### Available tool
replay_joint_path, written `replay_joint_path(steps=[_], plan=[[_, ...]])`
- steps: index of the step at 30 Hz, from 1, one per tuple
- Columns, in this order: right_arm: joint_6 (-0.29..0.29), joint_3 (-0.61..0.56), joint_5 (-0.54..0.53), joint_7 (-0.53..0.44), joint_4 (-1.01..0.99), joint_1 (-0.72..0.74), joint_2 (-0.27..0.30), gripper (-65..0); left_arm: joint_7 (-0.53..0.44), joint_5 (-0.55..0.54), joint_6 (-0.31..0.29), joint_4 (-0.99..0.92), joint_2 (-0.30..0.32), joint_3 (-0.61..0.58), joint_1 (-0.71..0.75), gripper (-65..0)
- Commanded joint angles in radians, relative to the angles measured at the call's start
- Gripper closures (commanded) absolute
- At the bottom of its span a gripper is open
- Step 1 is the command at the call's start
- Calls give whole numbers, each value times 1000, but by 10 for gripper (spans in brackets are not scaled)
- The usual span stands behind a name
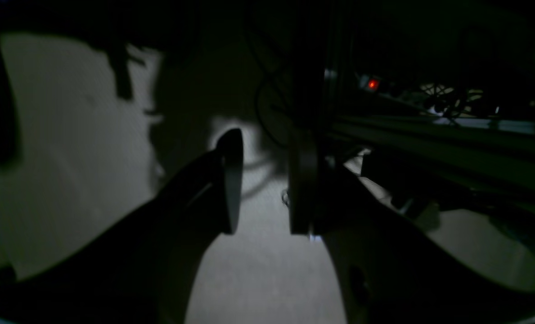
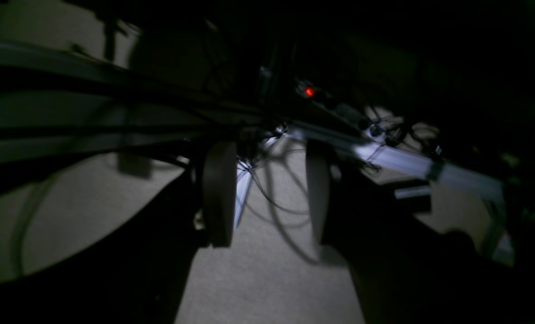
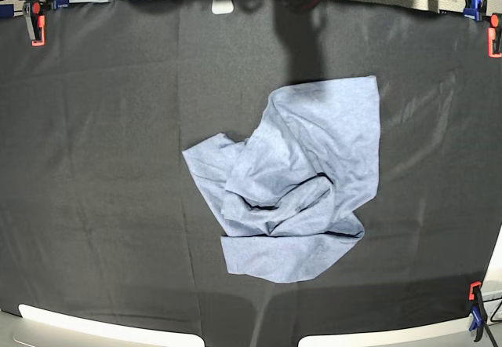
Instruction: Layout the t-shirt on the table in an organized manner, then fold the t-shirt properly
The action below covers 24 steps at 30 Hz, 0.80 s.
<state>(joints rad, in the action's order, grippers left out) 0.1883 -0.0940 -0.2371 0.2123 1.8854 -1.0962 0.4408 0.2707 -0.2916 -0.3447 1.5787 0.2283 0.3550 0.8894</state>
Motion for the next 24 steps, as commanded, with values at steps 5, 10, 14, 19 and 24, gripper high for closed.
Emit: replay_joint_path(steps=[5, 10, 14, 19, 24], plan=[[6, 2, -3, 18, 135, -18, 5, -248, -9, -5, -3, 119, 8, 13, 13, -155], [6, 3, -2, 31, 208, -6, 5, -248, -7, -5, -3, 213, 8, 13, 8, -155], [5, 3, -3, 98, 240, 51, 5, -248, 9, 29, -3, 271, 8, 13, -18, -155], [-6, 3, -23, 180, 246, 171, -1, -248, 84, 82, -3, 304, 8, 13, -104, -155], [-5, 3, -63, 256, 246, 320, -1, -248, 104, 81, -4, 304, 8, 12, -192, -155]])
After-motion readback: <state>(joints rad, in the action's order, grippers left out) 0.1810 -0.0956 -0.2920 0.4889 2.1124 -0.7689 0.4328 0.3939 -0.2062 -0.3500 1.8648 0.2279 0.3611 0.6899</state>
